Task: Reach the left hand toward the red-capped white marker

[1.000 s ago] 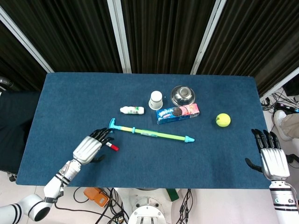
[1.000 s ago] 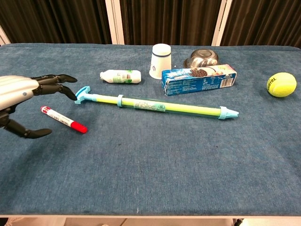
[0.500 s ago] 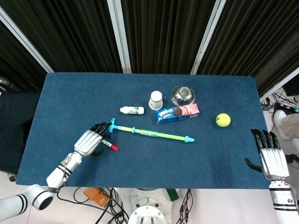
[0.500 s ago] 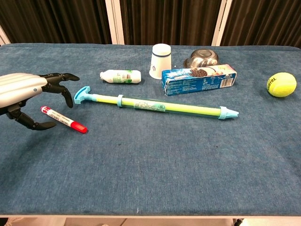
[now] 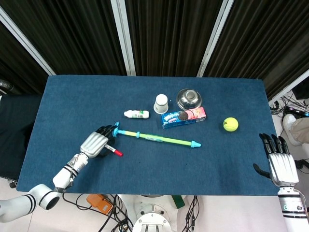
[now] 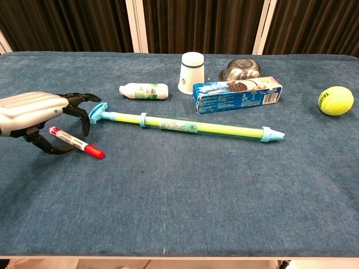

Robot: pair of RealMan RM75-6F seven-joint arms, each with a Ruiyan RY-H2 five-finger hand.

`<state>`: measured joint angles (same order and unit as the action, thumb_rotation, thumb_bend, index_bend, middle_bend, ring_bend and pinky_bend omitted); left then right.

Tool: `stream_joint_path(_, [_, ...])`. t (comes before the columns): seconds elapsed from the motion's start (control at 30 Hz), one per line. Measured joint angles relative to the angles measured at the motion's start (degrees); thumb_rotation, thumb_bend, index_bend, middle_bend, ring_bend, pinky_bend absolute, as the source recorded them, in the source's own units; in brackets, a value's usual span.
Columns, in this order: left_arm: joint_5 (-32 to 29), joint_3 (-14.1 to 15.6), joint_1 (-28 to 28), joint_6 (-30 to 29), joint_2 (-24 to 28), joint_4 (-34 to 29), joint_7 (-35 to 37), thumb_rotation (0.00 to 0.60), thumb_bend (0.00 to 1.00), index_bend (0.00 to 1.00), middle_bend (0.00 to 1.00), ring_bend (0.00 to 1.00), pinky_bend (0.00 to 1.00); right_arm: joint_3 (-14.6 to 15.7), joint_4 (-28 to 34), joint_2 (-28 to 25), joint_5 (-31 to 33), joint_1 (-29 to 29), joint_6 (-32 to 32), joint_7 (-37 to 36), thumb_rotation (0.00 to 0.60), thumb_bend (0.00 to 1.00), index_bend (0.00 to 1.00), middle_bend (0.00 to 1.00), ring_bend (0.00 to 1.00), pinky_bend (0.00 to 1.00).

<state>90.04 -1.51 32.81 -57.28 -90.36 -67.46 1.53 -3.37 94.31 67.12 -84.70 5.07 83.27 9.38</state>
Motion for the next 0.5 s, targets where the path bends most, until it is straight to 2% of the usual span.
stream_joint_path(0.13, [-0.71,0.16,0.45,0.32,-0.3,0.99,-0.16,0.6,0.33,0.49,0.0,0.0,0.13,0.0,-0.01,-0.03,0.03,0.08,-0.15,0.03,0.6,0.32,0.06,0.15,0.1,0.09])
stream_joint_path(0.5, [-1.87,0.55,0.34,-0.29,-0.5,2.04,-0.38,0.6,0.49,0.55,0.01,0.0,0.13,0.06,0.0,0.01,-0.2,-0.03,0.2,0.04,0.6,0.32,0.06,0.15,0.1,0.09])
